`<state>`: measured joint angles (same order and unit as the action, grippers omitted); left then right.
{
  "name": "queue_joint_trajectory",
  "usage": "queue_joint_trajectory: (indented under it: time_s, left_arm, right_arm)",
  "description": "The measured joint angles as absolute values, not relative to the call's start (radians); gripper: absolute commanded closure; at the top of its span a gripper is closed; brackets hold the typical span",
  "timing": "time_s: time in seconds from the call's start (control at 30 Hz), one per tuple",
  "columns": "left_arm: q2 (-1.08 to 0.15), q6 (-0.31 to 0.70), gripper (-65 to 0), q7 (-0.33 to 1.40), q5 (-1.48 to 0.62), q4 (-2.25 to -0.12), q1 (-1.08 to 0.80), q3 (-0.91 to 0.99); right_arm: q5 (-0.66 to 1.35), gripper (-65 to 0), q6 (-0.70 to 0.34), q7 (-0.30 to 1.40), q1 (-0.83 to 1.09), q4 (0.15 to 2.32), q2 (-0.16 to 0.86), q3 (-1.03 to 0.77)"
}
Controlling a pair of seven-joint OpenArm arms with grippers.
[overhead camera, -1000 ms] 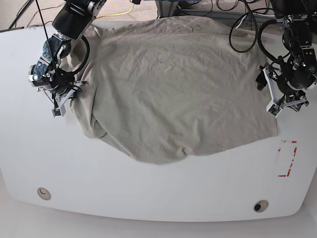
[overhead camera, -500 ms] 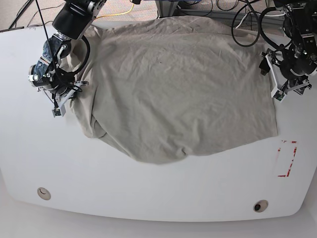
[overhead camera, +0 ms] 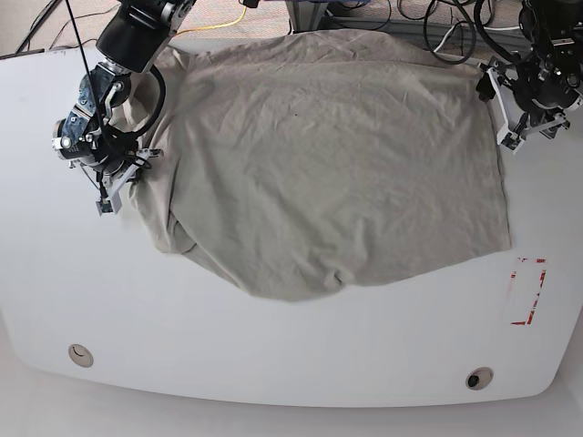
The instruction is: Layout the t-shirt on the table in an organized manner, then fold the t-shirt properly
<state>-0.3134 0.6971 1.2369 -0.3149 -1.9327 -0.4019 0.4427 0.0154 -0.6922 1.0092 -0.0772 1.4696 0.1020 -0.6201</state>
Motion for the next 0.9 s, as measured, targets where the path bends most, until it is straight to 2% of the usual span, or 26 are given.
queue_joint_trajectory:
  time_s: [0.23,0.9]
  left_arm:
    - [-0.284,0.698,-47.1,1.174,-0.326,-1.933,-0.445,0.44]
    - [-0.206,0.698,-47.1,1.161,-0.316,-1.915,-0.463,0.439]
  right_arm:
    - [0.015,-4.1,-0.692,1.009,-0.077,1.471,0.099,-0.62]
    - [0.023,-4.1,-0.692,1.009,-0.077,1.47,0.099,-0.62]
